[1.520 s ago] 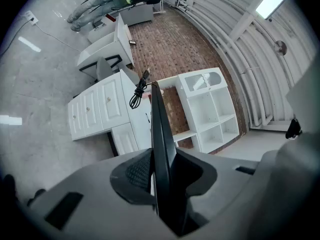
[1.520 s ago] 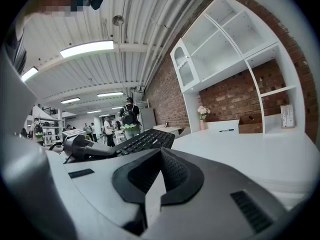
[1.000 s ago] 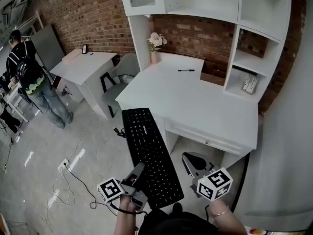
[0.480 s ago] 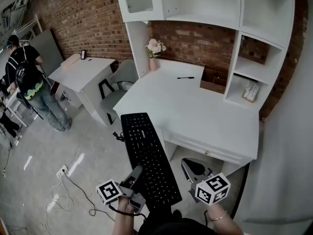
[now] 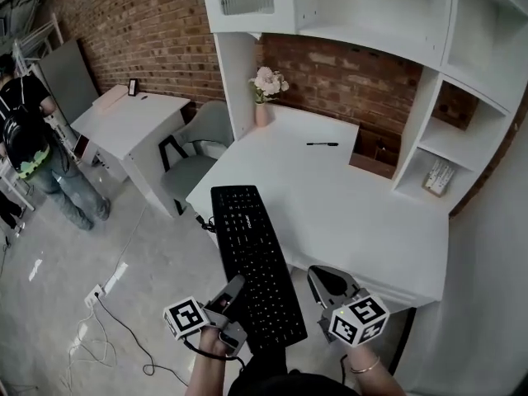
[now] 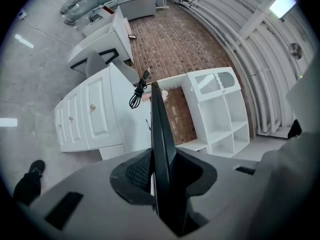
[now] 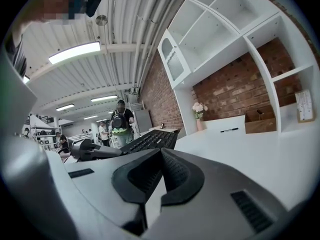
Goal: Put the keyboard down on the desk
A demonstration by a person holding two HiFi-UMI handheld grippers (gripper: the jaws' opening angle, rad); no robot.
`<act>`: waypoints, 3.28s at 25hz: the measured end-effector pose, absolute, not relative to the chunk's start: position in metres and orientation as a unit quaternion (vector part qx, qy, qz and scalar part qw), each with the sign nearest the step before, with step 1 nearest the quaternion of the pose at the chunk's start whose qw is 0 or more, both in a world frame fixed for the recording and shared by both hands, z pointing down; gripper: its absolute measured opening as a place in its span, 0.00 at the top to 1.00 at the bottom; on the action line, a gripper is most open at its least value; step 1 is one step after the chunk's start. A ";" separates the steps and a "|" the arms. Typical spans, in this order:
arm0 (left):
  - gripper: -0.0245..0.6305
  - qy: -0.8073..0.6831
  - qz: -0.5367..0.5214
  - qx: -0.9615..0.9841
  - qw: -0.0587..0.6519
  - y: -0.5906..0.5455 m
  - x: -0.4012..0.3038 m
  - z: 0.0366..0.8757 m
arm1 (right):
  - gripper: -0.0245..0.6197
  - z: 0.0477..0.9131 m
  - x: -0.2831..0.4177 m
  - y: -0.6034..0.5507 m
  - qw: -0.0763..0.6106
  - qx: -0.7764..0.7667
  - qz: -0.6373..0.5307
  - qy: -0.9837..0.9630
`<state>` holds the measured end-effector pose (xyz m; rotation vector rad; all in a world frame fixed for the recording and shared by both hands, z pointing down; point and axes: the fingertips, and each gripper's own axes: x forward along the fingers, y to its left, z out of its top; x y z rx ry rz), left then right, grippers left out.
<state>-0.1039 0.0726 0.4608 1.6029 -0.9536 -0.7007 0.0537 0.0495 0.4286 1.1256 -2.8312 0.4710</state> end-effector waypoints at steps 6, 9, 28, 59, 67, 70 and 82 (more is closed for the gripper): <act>0.79 -0.381 -0.287 0.678 0.560 -0.001 -0.128 0.462 | 0.95 0.428 0.022 -0.019 0.032 0.377 0.160 -0.912; 0.79 -0.373 -0.276 0.683 0.564 -0.037 -0.139 0.464 | 0.95 0.430 0.013 -0.049 0.036 0.389 0.162 -0.906; 0.79 -0.350 -0.203 0.693 0.597 -0.189 -0.135 0.505 | 0.95 0.440 0.011 -0.179 0.042 0.440 0.172 -0.880; 0.80 -0.348 -0.128 0.696 0.614 -0.310 -0.090 0.580 | 0.95 0.497 0.025 -0.304 0.072 0.424 0.231 -0.873; 0.80 -0.365 -0.111 0.689 0.616 -0.315 -0.089 0.590 | 0.95 0.504 0.021 -0.308 0.079 0.416 0.234 -0.875; 0.80 -0.373 -0.103 0.687 0.615 -0.317 -0.088 0.590 | 0.95 0.504 0.020 -0.309 0.080 0.414 0.236 -0.876; 0.77 -0.420 -0.060 0.669 0.611 -0.326 -0.087 0.597 | 0.95 0.507 0.013 -0.311 0.082 0.396 0.241 -0.882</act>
